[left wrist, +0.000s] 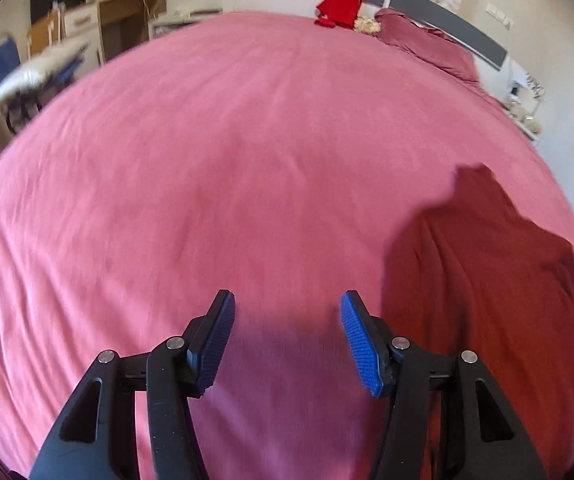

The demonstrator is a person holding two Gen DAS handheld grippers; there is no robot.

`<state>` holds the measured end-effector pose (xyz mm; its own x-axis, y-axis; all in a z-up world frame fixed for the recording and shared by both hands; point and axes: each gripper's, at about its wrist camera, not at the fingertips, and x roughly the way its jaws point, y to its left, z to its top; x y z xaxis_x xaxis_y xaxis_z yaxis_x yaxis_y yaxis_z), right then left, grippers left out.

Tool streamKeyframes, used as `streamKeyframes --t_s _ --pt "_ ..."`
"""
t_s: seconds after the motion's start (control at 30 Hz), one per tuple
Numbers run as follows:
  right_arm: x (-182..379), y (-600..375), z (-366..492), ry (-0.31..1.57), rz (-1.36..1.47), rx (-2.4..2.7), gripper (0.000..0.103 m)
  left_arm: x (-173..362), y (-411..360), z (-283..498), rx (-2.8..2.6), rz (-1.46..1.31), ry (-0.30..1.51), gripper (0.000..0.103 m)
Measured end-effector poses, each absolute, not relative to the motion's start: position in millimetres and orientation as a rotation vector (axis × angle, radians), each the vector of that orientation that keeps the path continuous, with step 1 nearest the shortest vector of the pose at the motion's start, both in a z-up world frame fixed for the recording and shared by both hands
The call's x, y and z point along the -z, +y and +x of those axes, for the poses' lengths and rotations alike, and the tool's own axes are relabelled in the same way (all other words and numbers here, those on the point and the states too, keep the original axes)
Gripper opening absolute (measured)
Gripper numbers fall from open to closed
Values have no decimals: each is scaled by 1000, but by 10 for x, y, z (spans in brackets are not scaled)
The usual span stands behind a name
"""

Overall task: Fold clothes
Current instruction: 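Lay the garment flat on the bed and open both grippers, then smooth the garment with the right gripper while the left gripper grasps its hem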

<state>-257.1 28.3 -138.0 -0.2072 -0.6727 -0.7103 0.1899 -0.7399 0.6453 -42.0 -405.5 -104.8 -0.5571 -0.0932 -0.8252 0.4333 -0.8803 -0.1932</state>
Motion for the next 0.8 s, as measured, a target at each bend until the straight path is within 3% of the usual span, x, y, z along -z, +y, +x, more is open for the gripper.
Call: streamKeyframes --t_s 0.17,0.4,0.57,0.6,0.67,0.7,0.8 --pt "1616 778 -1835 -576 1584 1985 34 1056 -3689 245 2519 1377 542 57" --pt "1757 760 -979 -198 1717 2055 33 1333 -3273 695 2546 1568 523 58" --pt "1988 714 -656 -67 1748 2001 34 1306 -3185 817 2550 1526 545 67" --pt "1997 713 -633 -63 1710 2020 32 1344 -3158 798 2544 1519 551 70" --pt "1986 707 -625 -57 1663 2037 17 1372 -3136 764 2528 1502 553 72" --pt "1960 718 -641 -82 1645 2032 5 1379 -3129 748 2523 1494 552 73" --pt "1754 855 -796 -169 1601 2097 5 1423 -3044 686 2511 1477 530 76"
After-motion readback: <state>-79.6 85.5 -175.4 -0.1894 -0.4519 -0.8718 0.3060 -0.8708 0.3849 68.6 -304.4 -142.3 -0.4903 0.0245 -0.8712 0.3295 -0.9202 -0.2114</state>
